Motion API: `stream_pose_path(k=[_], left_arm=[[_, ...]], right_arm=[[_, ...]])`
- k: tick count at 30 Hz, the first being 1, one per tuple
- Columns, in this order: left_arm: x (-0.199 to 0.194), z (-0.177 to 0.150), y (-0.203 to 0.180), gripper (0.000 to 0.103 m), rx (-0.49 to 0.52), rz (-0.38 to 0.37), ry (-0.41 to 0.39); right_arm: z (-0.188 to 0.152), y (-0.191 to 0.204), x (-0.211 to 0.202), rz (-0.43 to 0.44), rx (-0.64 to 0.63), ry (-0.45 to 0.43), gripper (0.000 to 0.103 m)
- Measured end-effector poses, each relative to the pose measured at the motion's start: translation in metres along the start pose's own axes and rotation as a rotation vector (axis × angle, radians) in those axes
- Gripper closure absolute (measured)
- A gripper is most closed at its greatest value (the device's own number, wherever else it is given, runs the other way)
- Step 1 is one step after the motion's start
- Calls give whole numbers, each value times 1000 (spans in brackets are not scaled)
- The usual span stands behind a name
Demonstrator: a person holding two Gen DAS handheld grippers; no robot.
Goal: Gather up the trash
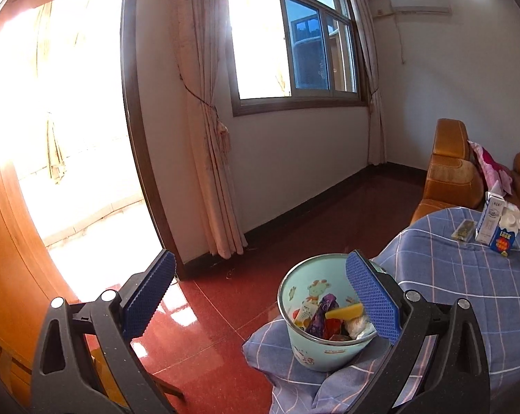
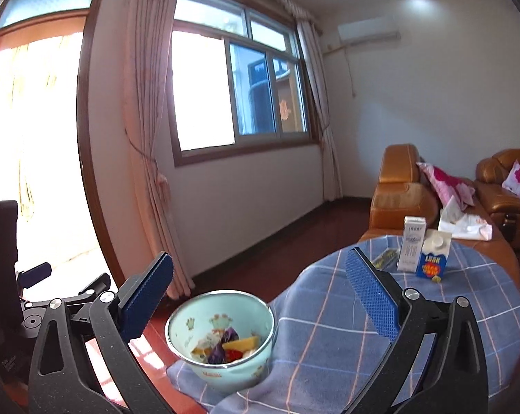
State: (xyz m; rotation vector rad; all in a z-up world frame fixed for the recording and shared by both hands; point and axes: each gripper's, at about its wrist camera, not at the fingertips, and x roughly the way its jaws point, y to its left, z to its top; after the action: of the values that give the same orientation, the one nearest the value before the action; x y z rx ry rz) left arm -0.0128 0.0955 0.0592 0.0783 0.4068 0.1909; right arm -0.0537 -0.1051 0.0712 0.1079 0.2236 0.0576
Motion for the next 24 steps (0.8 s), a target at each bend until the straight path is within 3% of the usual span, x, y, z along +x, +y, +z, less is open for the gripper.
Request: stream_pose_path(k=[6,24], left_arm=[[-14,5,2,6,-14,-2,-25],[-29,7,0,6,-18,-2,-62]], right_arm=[[6,-5,-12,-5,26,-49,5],[6,-4,-22,-2,37,-47,5]])
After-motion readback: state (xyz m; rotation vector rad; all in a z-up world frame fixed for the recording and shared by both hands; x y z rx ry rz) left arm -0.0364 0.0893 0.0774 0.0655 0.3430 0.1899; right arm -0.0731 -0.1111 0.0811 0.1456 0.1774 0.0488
